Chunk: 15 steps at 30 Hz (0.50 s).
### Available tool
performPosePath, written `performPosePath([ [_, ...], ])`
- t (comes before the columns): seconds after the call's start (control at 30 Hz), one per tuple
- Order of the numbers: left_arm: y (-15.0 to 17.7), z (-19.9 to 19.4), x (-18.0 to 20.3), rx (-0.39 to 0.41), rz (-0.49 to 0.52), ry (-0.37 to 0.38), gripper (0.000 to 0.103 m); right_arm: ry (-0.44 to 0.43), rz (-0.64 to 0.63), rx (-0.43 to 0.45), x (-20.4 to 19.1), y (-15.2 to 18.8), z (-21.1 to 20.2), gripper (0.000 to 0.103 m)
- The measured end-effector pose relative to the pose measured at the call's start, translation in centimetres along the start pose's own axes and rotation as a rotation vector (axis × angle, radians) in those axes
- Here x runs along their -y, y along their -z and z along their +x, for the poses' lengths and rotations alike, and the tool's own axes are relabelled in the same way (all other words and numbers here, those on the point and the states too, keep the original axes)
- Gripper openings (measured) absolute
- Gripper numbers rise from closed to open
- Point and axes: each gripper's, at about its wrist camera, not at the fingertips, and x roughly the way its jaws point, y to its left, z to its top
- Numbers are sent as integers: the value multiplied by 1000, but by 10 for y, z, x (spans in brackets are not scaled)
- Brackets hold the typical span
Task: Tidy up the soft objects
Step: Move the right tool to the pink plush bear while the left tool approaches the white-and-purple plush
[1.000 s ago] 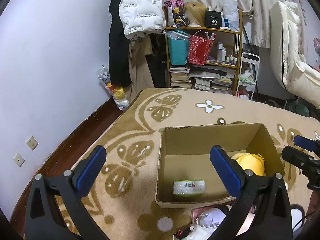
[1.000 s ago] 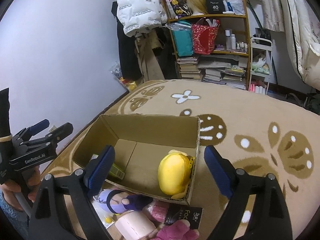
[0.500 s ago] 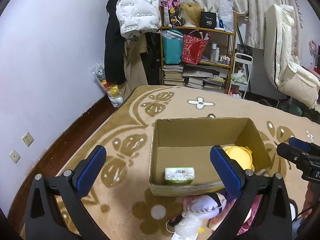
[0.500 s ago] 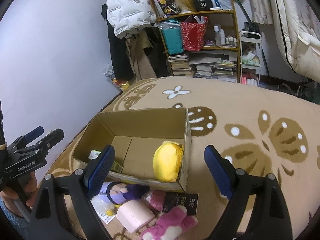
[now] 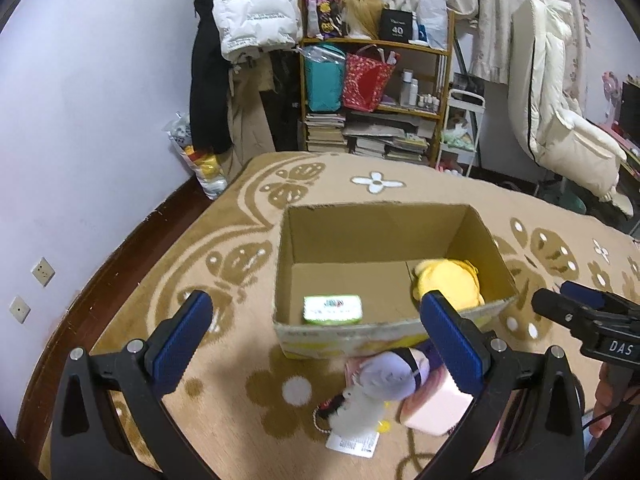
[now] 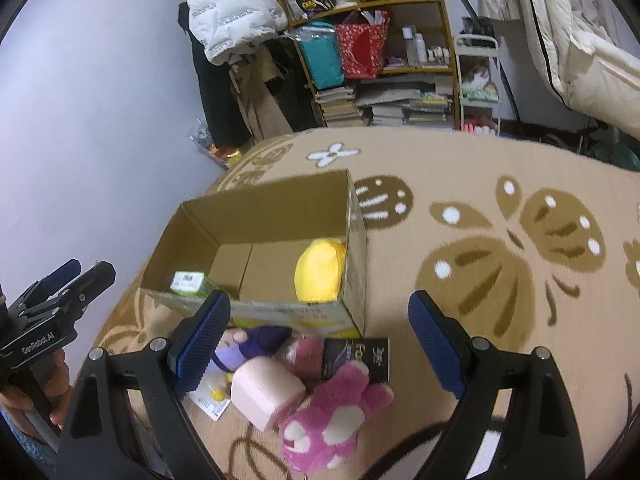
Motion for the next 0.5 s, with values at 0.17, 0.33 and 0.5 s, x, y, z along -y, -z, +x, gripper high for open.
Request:
performPosePath([
  [0.17,9,3,10,-32,27,14,103,10,20,-49,3,13,8,95],
  [0.33,18,6,20,-64,55,30,103,28,27,-96,6,24,16,93],
  [0.5,26,12,29,-100,77,49,103,43,46,-166,12,36,29,85],
])
